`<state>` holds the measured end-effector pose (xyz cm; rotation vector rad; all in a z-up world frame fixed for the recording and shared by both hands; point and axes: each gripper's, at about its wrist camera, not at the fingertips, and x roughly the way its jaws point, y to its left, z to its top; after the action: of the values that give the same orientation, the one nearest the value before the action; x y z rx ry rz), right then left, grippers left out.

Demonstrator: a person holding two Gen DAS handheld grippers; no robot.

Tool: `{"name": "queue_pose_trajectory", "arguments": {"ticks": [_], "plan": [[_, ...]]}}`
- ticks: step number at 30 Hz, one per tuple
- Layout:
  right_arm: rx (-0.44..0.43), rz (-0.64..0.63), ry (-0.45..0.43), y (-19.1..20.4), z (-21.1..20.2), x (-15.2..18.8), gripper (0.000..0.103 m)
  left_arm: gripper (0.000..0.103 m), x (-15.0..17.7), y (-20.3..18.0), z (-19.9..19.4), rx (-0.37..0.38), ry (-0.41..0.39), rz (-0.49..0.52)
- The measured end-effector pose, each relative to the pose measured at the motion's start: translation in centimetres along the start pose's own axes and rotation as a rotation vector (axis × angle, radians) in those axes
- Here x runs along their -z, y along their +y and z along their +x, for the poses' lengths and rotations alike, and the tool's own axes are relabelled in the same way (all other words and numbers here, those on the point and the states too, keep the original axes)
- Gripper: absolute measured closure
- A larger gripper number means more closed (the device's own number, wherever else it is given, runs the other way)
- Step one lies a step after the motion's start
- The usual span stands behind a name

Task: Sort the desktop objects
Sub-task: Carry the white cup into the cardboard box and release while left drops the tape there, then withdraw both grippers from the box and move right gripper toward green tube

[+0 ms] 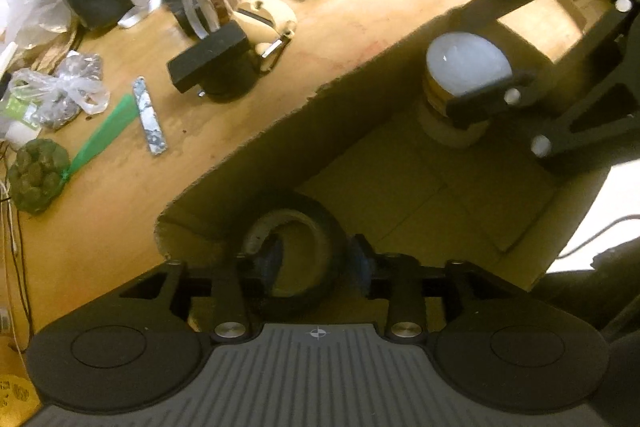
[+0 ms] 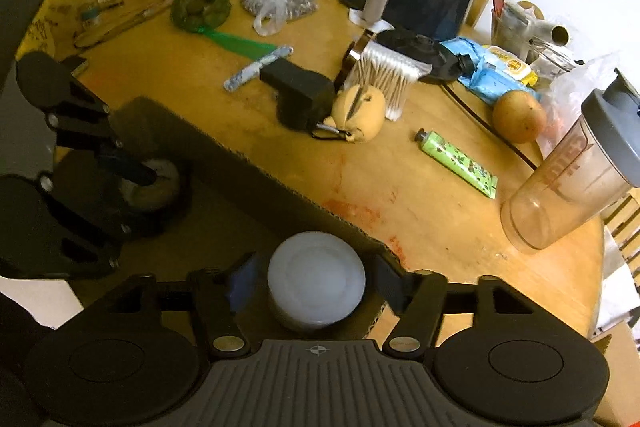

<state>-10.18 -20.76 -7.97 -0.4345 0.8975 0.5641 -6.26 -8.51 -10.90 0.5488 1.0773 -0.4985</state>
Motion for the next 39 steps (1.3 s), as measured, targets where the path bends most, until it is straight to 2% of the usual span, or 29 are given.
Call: {"name": "queue_pose_trajectory", "arguments": {"ticks": [2,3,4,8,13,18,30,39], "plan": [[-0.018,0.014,-0.005,0.0,-0.2,-0.1,0.015,0.062,0.0,0.4,-0.4,0.015,-0.013,-0.027],[-0.02,0.022,-0.008,0.0,-0.3,-0.1,0.012,0.058,-0.1,0.6,-0.5,0.025,-0.019,-0.043],[-0.024,0.029,-0.013,0.0,-0.5,-0.2,0.007,0.049,-0.1,0.9,-0.7,0.038,-0.028,-0.062],[-0.036,0.053,-0.019,-0.2,-0.9,-0.4,0.001,0.034,-0.2,1.8,-2.1,0.082,-0.097,-0.125],[-0.039,0.116,-0.027,-1.1,-1.3,-0.4,0.0,0.033,-0.6,2.6,-3.4,0.096,-0.177,-0.165],[-0.025,0.19,-0.03,-2.2,-1.4,-0.7,0.0,0.033,-1.1,3.5,-4.1,0.055,-0.22,-0.204],[0.023,0.286,-0.038,-5.8,-1.2,-1.6,0.0,0.033,-2.4,5.9,-5.2,0.022,-0.276,-0.27],[0.048,0.263,-0.04,-8.1,-0.4,-2.4,0.0,0.033,-3.1,6.6,-5.8,0.048,-0.292,-0.278]]}}
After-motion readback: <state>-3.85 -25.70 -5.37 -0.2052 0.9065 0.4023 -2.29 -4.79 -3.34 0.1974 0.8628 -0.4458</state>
